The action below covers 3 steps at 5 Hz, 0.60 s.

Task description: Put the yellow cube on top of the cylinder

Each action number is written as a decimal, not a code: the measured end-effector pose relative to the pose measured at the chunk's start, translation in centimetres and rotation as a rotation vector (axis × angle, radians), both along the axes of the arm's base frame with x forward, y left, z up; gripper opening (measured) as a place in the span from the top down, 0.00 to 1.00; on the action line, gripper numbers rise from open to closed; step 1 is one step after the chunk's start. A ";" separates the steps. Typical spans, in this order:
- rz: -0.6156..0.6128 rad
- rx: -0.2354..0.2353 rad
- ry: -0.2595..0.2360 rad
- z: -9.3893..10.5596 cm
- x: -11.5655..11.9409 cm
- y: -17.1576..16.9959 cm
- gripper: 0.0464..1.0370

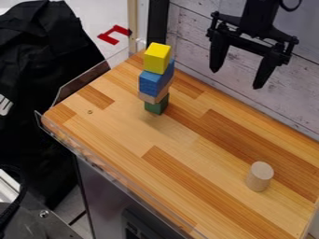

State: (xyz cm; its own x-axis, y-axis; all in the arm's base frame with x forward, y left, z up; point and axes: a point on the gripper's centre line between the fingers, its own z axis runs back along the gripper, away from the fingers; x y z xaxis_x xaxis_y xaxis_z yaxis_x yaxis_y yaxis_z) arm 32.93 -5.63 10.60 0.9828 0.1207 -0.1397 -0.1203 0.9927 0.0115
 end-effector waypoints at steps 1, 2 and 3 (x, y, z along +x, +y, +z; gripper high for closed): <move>-0.002 0.005 0.036 -1.1 -0.2 0.0 0.04; 0.014 0.000 0.024 -1.5 0.2 0.8 0.04; 0.054 0.006 0.002 -1.0 0.9 3.1 0.04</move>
